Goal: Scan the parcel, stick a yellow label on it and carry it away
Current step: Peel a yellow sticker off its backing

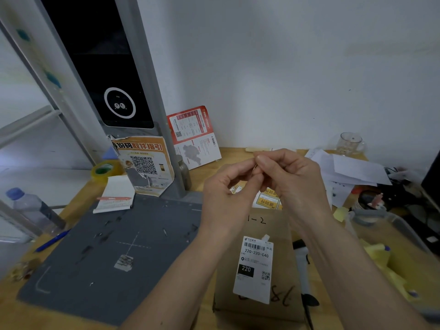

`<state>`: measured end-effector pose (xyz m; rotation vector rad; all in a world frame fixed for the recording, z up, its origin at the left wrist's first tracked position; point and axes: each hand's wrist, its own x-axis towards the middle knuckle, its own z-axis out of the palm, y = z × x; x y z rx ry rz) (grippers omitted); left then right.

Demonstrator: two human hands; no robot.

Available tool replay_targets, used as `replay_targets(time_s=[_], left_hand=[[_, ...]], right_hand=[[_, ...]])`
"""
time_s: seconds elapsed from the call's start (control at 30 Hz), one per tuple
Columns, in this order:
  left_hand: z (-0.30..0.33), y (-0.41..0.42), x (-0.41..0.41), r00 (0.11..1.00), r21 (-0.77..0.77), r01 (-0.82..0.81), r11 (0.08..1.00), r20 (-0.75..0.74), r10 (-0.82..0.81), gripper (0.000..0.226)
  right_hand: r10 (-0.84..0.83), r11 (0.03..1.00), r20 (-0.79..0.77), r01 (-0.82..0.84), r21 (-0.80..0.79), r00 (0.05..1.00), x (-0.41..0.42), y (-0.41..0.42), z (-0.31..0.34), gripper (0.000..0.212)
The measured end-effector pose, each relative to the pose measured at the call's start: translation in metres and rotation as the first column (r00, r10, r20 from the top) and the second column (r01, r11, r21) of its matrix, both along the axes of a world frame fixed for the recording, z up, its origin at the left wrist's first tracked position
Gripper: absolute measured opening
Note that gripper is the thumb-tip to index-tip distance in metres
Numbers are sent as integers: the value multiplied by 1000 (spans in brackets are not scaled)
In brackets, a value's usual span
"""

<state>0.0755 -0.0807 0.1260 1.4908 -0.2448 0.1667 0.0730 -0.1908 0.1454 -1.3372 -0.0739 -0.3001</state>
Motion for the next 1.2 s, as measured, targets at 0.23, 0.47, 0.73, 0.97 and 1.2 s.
replay_targets(time_s=[0.23, 0.47, 0.73, 0.97, 1.2], left_hand=[[0, 0, -1, 1000, 9, -12, 1000, 19, 12, 29], [4, -1, -4, 998, -19, -21, 1000, 63, 22, 30], [1, -3, -4, 973, 62, -146, 987, 191, 132, 27], [1, 0, -4, 970, 74, -174, 982, 183, 158, 22], [3, 2, -5, 962, 139, -215, 967, 200, 186, 23]], right_hand=[[28, 999, -19, -27, 35, 999, -1, 4, 0, 15], [-69, 995, 24, 71, -76, 997, -3, 5, 2, 10], [-108, 989, 40, 111, -93, 993, -4, 6, 4, 5], [-60, 996, 8, 60, -58, 998, -4, 6, 5, 12], [-46, 997, 5, 46, -56, 999, -6, 9, 6, 8]])
